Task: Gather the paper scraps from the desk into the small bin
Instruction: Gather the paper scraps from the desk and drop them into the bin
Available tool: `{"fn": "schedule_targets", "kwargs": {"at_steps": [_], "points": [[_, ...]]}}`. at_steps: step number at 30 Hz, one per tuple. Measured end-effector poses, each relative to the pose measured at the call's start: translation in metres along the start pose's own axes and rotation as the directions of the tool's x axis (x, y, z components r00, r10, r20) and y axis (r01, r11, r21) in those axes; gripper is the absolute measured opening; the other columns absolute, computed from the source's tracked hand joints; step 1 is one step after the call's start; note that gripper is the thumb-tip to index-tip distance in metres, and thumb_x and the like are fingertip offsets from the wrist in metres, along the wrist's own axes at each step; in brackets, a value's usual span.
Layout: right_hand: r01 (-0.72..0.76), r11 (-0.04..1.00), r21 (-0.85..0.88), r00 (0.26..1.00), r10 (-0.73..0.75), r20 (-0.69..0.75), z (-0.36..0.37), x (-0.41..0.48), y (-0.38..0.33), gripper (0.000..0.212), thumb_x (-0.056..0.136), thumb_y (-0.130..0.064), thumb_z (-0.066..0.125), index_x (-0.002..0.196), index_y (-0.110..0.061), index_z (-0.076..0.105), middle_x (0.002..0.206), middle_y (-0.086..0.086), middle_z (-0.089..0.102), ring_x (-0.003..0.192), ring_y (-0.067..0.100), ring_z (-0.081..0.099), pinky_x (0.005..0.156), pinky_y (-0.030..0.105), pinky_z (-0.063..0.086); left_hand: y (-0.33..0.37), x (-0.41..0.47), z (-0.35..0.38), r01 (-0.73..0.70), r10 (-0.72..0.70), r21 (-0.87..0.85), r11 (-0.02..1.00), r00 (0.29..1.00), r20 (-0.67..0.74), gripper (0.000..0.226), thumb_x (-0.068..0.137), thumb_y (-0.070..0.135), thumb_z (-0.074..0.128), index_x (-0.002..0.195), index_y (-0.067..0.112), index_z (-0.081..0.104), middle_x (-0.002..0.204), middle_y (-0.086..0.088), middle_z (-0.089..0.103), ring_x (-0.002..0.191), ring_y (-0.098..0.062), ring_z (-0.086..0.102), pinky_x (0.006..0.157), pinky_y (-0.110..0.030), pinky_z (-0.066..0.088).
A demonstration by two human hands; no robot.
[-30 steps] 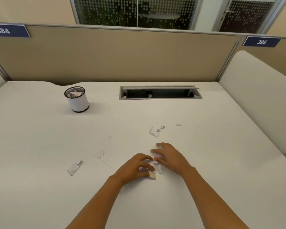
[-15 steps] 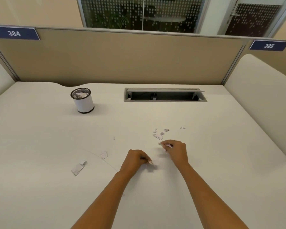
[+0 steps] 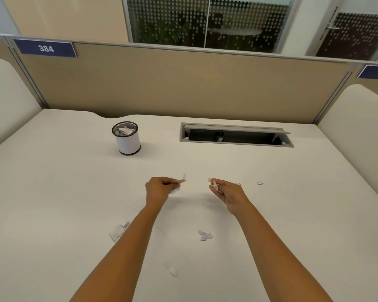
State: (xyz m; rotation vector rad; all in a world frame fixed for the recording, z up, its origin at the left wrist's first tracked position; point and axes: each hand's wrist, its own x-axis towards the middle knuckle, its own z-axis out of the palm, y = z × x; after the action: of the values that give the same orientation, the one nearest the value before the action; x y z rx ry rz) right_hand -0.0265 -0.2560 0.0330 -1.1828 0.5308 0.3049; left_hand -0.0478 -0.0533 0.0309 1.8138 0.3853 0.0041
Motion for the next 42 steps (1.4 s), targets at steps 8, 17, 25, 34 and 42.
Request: {"fn": "schedule_targets", "kwargs": {"at_steps": [8, 17, 25, 34, 42], "points": [[-0.128, 0.976, 0.175, 0.988, 0.111, 0.108, 0.051, 0.015, -0.014, 0.012, 0.09, 0.011, 0.051, 0.082, 0.008, 0.059, 0.135, 0.028, 0.051, 0.12, 0.032, 0.056, 0.106, 0.037, 0.044, 0.034, 0.064, -0.07, -0.021, -0.003, -0.09, 0.996, 0.966, -0.259, 0.013, 0.076, 0.001, 0.071, 0.088, 0.003, 0.075, 0.057, 0.007, 0.069, 0.06, -0.003, 0.062, 0.075, -0.011, 0.051], [-0.165, 0.982, 0.095, 0.968, 0.143, 0.206, 0.123, 0.044, -0.026, 0.021, 0.088, 0.017, 0.042, 0.103, 0.012, 0.056, 0.14, 0.023, 0.045, 0.124, 0.033, 0.051, 0.11, 0.037, 0.041, 0.071, 0.148, -0.141, -0.087, 0.07, -0.013, 0.996, 0.874, -0.481, 0.016, 0.08, 0.004, 0.067, 0.094, 0.002, 0.075, 0.093, -0.015, 0.073, 0.077, -0.014, 0.059, 0.071, -0.018, 0.043], [-0.096, 0.995, 0.035, 0.971, 0.086, 0.221, 0.179, 0.073, -0.037, 0.032, 0.094, 0.01, 0.047, 0.125, 0.016, 0.049, 0.136, 0.019, 0.051, 0.127, 0.032, 0.052, 0.108, 0.032, 0.041, 0.072, 0.207, -0.147, -0.062, 0.172, 0.328, 0.943, 0.932, -0.318, 0.015, 0.08, 0.0, 0.065, 0.09, -0.001, 0.075, 0.097, -0.017, 0.073, 0.087, -0.027, 0.065, 0.071, -0.023, 0.044], [0.082, 0.968, -0.238, 0.972, -0.025, 0.233, 0.219, 0.093, -0.042, 0.03, 0.097, -0.002, 0.049, 0.123, 0.01, 0.056, 0.129, 0.019, 0.06, 0.12, 0.027, 0.059, 0.102, 0.025, 0.045, 0.056, 0.23, -0.13, 0.024, 0.032, 0.727, 0.686, 0.997, -0.063, 0.026, 0.081, 0.009, 0.067, 0.104, -0.002, 0.069, 0.111, -0.019, 0.063, 0.092, -0.035, 0.063, 0.082, -0.034, 0.051], [0.206, 0.916, -0.344, 0.957, -0.115, 0.265, 0.247, 0.11, -0.05, 0.028, 0.094, 0.0, 0.052, 0.12, 0.009, 0.059, 0.126, 0.02, 0.062, 0.096, 0.019, 0.062, 0.101, 0.027, 0.047, 0.059, 0.235, -0.128, -0.057, 0.01, 0.852, 0.52, 0.998, 0.06, 0.029, 0.089, 0.014, 0.057, 0.112, -0.002, 0.063, 0.116, -0.019, 0.061, 0.101, -0.034, 0.062, 0.084, -0.032, 0.051]]}}
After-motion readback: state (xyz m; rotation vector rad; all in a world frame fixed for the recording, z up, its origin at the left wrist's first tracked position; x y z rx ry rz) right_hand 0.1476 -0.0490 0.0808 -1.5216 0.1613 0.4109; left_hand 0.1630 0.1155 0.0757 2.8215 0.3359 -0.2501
